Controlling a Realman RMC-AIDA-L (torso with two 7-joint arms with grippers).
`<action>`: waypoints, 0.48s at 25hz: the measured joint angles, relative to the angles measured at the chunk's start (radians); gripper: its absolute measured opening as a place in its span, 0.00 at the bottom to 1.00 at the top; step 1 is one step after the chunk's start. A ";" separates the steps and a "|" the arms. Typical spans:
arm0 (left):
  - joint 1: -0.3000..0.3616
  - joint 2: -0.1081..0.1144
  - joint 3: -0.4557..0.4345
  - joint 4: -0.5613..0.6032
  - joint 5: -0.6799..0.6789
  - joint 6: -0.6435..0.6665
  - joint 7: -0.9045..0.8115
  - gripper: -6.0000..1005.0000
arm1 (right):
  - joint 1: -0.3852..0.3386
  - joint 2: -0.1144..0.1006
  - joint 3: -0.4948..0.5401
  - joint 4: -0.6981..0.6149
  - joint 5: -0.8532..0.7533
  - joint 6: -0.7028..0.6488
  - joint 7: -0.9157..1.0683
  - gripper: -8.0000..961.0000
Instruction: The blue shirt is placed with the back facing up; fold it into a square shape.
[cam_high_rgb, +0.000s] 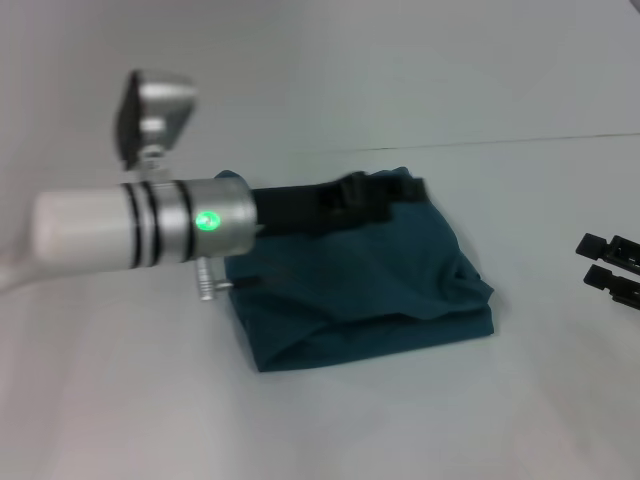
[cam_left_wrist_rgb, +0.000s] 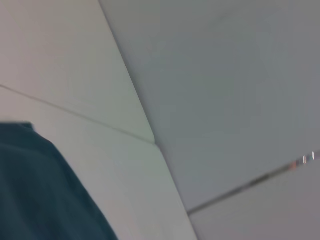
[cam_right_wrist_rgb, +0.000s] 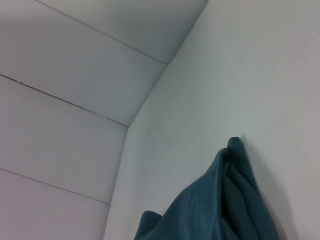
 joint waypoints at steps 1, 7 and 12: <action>0.032 0.001 -0.002 0.035 -0.006 0.010 -0.022 0.55 | 0.001 -0.002 -0.005 0.000 0.000 0.000 0.002 0.76; 0.168 0.042 -0.007 0.103 -0.008 0.107 -0.107 0.80 | 0.012 -0.029 -0.076 -0.006 0.000 0.000 0.032 0.76; 0.241 0.081 -0.009 0.108 0.001 0.215 -0.106 0.88 | 0.056 -0.075 -0.127 -0.012 -0.061 -0.001 0.097 0.76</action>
